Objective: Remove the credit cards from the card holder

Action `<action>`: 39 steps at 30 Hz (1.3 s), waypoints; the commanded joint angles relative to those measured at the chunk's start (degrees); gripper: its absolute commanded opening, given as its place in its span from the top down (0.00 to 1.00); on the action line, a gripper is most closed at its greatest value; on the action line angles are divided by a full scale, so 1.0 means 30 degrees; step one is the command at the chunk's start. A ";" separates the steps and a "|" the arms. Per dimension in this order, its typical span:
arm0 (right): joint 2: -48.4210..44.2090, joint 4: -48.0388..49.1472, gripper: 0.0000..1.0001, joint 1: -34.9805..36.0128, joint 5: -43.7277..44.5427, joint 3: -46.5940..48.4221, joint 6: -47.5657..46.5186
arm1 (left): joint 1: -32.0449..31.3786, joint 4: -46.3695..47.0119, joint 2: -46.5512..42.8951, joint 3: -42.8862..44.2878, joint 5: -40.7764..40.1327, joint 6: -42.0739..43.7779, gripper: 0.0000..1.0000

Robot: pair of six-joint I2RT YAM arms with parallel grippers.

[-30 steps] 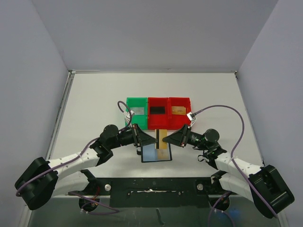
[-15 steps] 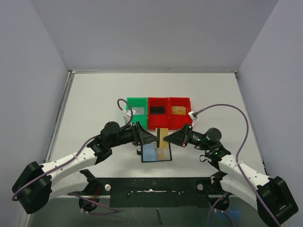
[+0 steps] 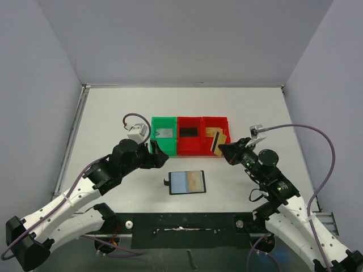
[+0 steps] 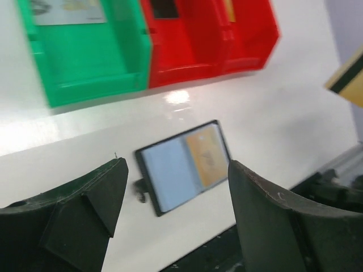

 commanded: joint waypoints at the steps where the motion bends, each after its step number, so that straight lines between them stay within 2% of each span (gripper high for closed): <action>1: -0.0049 -0.2013 1.00 -0.0099 0.5985 0.1218 -0.5834 | 0.1171 -0.3277 -0.0290 0.0958 -0.3622 0.2537 0.29; 8: 0.3279 -0.2318 1.00 -0.0108 0.7228 0.3549 -1.0856 | 0.6696 -0.2770 -0.0344 0.0327 -0.1670 0.3537 0.29; 10: 0.4177 -0.1855 1.00 -0.0102 0.6971 0.3843 -1.2687 | 0.7523 -0.2304 -0.0790 -0.0180 -0.1657 0.3817 0.29; 18: 0.9156 -0.2549 1.00 -0.0222 0.4716 0.6063 -1.9194 | 0.7602 -0.1711 -0.1585 -0.0657 -0.2122 0.4130 0.29; 26: 1.2659 -0.2396 1.00 -0.1101 0.2810 0.7933 -2.3892 | 0.7602 -0.1249 -0.1587 -0.0802 -0.1461 0.4319 0.29; 39: 1.6723 -0.1918 1.00 -0.1897 0.0436 0.9806 -2.7706 | 0.7599 -0.1237 -0.1691 -0.0831 -0.1307 0.4357 0.28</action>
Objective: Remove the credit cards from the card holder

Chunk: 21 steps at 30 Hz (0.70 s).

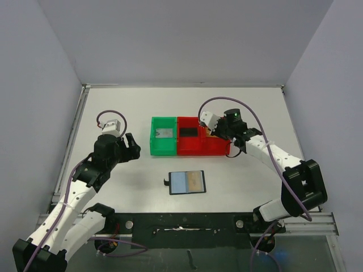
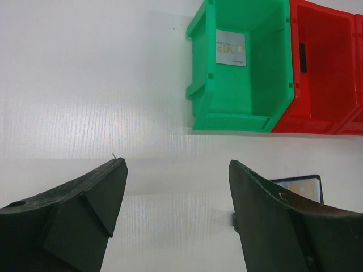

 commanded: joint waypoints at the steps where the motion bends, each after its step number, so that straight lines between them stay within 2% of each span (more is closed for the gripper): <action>1: 0.0960 0.1238 1.00 -0.0167 -0.1035 0.1520 -0.1621 | 0.0064 0.1186 -0.0322 0.0072 0.0137 0.0328 0.28; 15: 0.5623 -0.0647 1.00 -0.0476 0.0054 0.4666 -0.4422 | 0.0103 0.1404 -0.0674 0.0025 0.0338 0.0442 0.28; 21: 0.6739 0.0094 1.00 -0.0671 0.0029 0.4592 -0.4784 | 0.0112 0.1478 -0.0729 -0.0020 0.0422 0.0475 0.28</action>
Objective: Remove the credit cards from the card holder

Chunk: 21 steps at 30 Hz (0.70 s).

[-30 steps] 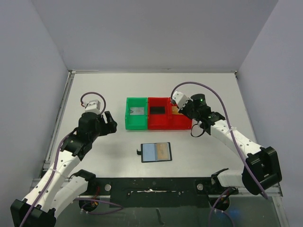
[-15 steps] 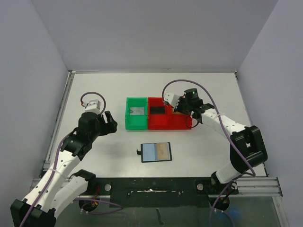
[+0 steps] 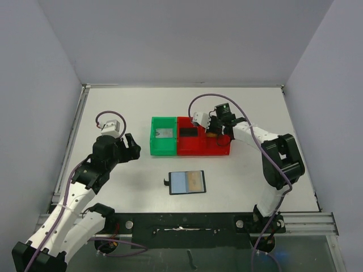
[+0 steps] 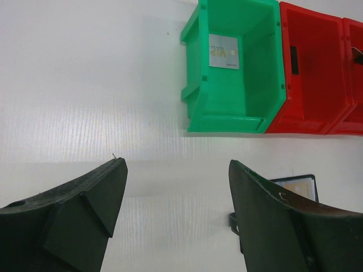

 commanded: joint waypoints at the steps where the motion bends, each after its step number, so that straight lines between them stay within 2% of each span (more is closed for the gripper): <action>1: 0.0280 0.0752 1.00 -0.0206 0.0083 0.0441 -0.0794 | 0.0112 0.1267 -0.0235 0.0165 0.0271 0.0431 0.28; 12: 0.0479 0.0776 0.88 -0.0212 -0.0710 -0.0084 -0.1583 | 0.0105 0.1299 -0.0091 0.0166 0.0393 0.0489 0.28; 21: 0.0712 0.0363 0.87 -0.0145 -0.0694 0.0120 -0.1828 | 0.0111 0.1271 0.0081 0.0188 0.0539 0.0537 0.29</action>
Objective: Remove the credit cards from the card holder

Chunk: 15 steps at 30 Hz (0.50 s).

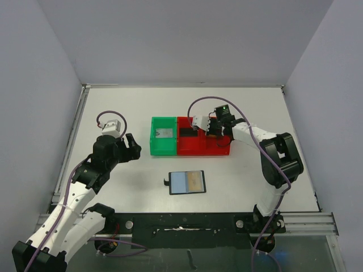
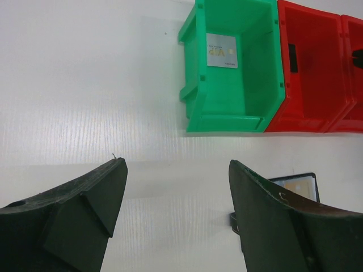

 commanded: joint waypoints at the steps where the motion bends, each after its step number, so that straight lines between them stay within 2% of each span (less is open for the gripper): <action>1: 0.0022 0.0103 0.86 -0.0103 -0.0371 0.0357 -0.0317 | 0.0112 0.1062 -0.0025 0.0223 0.0332 0.0349 0.28; 15: -0.0523 -0.1072 0.79 -0.0525 -0.1608 0.0507 0.1020 | 0.0107 0.1092 0.0236 0.0254 0.0558 0.0417 0.28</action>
